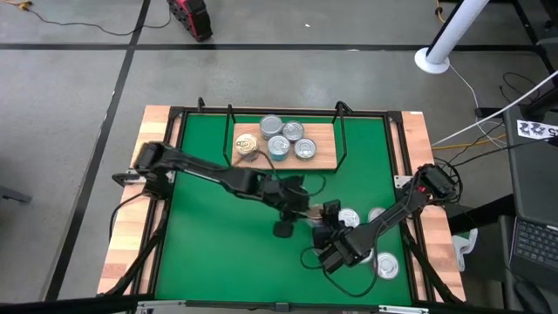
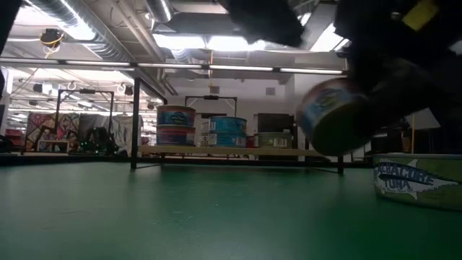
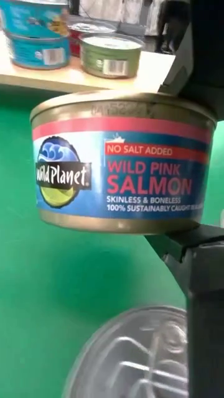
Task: Stack canned seafood by type on shelf
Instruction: Stack the blue pink tuna can on top of the other blue pink tuna cans on the shelf
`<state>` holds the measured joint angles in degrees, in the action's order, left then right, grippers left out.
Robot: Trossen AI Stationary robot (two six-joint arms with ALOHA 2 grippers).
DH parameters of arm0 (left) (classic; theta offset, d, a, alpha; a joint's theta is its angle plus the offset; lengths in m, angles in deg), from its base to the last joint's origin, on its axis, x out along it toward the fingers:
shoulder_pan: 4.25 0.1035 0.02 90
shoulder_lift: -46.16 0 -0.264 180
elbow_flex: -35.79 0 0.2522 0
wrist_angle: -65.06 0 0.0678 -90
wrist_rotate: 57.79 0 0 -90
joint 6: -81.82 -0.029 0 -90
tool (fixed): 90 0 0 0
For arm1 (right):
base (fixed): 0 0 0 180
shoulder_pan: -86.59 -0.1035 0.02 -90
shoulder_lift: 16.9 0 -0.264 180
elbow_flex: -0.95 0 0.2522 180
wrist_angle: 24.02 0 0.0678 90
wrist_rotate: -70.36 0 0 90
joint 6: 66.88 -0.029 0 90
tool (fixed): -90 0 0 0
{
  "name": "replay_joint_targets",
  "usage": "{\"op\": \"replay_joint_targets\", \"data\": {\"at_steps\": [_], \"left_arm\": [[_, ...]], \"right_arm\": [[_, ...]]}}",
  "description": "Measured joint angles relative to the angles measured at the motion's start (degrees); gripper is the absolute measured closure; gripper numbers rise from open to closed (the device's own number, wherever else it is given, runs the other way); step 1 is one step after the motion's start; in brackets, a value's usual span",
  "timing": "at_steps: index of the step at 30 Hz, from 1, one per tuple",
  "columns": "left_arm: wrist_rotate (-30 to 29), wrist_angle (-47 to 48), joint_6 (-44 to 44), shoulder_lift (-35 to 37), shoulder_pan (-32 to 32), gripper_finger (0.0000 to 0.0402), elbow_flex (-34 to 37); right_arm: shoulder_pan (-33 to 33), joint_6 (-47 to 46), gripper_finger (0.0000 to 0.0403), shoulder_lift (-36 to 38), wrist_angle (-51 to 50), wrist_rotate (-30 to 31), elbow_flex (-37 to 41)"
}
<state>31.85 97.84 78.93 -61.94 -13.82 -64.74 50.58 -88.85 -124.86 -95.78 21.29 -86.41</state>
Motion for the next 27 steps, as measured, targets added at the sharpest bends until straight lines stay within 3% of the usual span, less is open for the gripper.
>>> {"op": "replay_joint_targets", "data": {"at_steps": [8,16,21,27], "left_arm": [[-6.20,19.25,4.06,13.58,0.10,0.0275,0.02],[-18.05,32.31,9.07,25.48,0.36,0.0274,0.02],[-21.53,35.36,10.33,29.94,0.89,0.0274,0.04],[-22.81,36.43,9.16,31.76,1.10,0.0274,0.07]], "right_arm": [[6.39,20.25,0.0224,0.00,12.52,8.70,-2.91],[18.05,54.77,0.0215,0.00,41.31,9.94,-4.37],[26.01,71.53,0.0221,0.00,59.77,3.72,-4.39],[35.11,78.13,0.0214,0.00,69.28,-13.44,-4.39]]}}
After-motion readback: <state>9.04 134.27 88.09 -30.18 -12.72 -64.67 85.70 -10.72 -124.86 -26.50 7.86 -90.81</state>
